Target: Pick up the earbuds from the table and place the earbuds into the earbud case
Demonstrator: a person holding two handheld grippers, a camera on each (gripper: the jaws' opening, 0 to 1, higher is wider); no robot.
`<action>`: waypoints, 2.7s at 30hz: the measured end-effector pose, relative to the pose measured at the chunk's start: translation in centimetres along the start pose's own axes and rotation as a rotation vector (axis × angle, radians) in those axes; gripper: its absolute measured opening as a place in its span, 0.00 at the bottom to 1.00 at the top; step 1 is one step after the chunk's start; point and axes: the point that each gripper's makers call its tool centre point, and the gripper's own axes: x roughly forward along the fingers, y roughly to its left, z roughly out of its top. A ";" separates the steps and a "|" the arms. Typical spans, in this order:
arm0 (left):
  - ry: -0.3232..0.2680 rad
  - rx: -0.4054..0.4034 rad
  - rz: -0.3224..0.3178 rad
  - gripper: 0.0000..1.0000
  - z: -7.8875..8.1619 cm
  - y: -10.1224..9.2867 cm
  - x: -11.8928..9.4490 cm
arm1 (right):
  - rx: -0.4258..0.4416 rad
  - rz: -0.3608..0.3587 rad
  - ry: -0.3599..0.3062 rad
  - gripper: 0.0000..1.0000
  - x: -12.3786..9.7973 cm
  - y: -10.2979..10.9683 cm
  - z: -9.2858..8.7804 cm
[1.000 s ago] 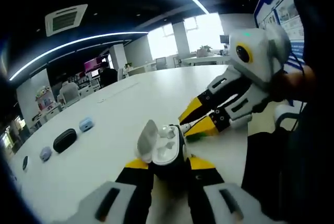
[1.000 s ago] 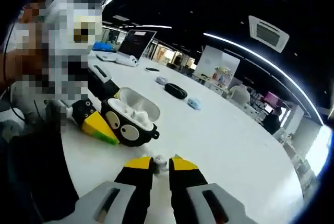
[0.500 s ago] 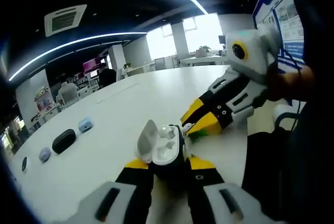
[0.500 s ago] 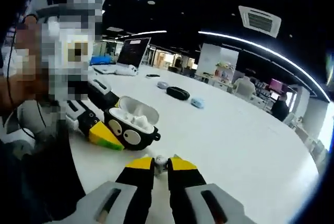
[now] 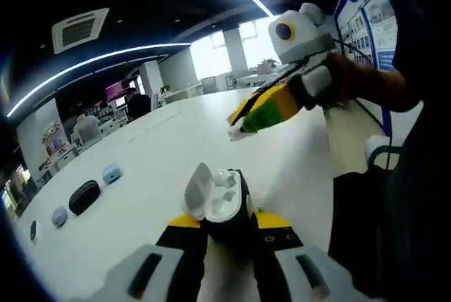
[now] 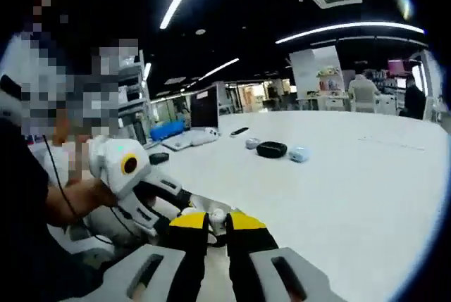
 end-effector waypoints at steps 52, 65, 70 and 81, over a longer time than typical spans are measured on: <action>-0.015 0.003 -0.059 0.26 0.2 -0.2 0.6 | 0.682 0.422 0.524 0.10 4.4 2.2 -1.9; -0.010 0.016 -0.061 0.26 0.3 -0.2 0.7 | 0.434 0.412 0.581 0.10 4.7 2.2 -2.3; -0.009 0.013 -0.062 0.26 0.3 -0.2 0.7 | 0.249 0.409 0.614 0.09 4.9 2.3 -2.5; -0.017 -0.006 -0.059 0.26 0.2 -0.1 0.7 | 0.158 0.346 0.576 0.09 5.0 1.9 -2.3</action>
